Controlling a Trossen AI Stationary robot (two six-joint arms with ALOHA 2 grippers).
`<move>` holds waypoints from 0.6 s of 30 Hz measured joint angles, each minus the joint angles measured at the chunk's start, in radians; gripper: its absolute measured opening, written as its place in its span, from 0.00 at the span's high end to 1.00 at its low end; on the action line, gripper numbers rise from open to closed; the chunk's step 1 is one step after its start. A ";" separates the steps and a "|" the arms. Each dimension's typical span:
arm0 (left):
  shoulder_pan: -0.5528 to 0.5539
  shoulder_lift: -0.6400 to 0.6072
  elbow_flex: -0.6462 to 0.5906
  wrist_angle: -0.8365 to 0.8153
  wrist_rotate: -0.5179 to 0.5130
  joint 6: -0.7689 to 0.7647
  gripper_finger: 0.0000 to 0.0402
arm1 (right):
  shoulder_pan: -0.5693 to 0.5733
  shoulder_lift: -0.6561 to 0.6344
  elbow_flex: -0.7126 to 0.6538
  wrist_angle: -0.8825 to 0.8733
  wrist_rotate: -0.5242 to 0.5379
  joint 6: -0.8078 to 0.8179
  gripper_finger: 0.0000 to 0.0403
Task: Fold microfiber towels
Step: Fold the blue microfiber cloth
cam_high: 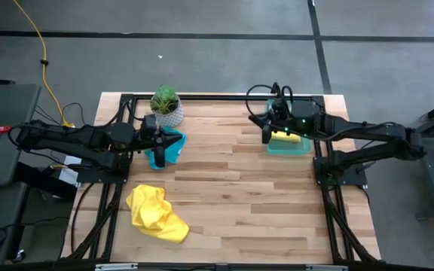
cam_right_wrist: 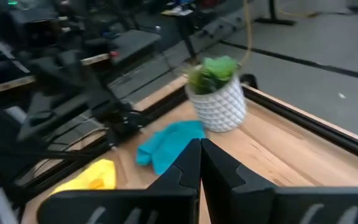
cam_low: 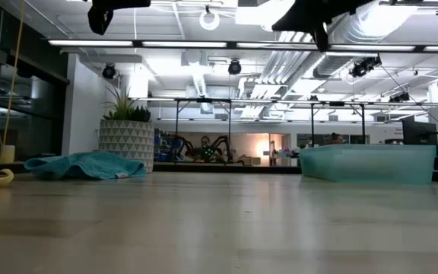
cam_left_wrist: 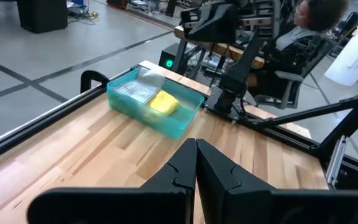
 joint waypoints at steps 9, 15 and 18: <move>0.000 0.000 0.000 -0.002 0.061 0.114 1.00 | 0.056 0.000 0.000 0.035 0.001 -0.026 1.00; 0.000 0.000 0.000 -0.015 0.083 0.167 1.00 | 0.102 0.000 0.000 0.036 0.003 -0.089 1.00; 0.000 0.000 0.000 -0.031 0.087 0.181 1.00 | 0.132 0.000 0.000 0.036 0.003 -0.137 1.00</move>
